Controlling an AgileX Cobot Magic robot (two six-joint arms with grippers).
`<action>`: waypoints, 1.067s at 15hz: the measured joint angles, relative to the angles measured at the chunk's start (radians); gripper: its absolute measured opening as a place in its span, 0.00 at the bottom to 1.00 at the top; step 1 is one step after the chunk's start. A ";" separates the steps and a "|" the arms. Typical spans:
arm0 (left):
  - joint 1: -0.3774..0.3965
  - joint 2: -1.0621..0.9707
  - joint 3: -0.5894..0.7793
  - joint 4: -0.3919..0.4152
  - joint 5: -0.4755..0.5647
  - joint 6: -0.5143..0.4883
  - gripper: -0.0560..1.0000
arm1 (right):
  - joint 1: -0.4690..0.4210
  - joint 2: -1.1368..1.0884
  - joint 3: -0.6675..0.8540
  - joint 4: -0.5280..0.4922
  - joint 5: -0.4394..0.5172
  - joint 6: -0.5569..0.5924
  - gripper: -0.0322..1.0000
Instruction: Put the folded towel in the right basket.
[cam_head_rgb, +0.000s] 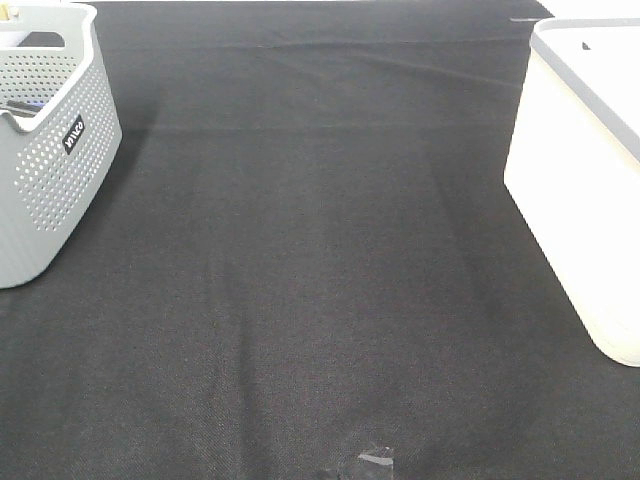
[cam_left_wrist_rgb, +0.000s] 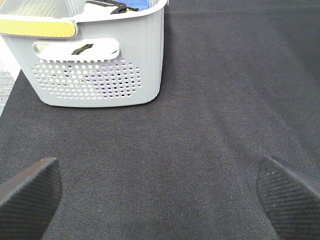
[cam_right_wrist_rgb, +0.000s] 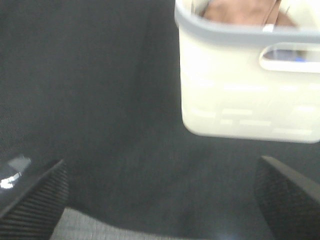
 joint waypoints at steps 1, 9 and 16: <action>0.000 0.000 0.000 0.000 0.000 0.000 0.99 | 0.000 0.000 0.018 0.000 0.000 0.000 0.95; 0.000 0.000 0.000 0.000 0.000 0.000 0.99 | 0.000 0.000 0.020 0.000 -0.002 0.012 0.95; 0.000 0.000 0.000 0.000 0.000 0.000 0.99 | -0.083 0.000 0.020 0.001 -0.002 0.016 0.95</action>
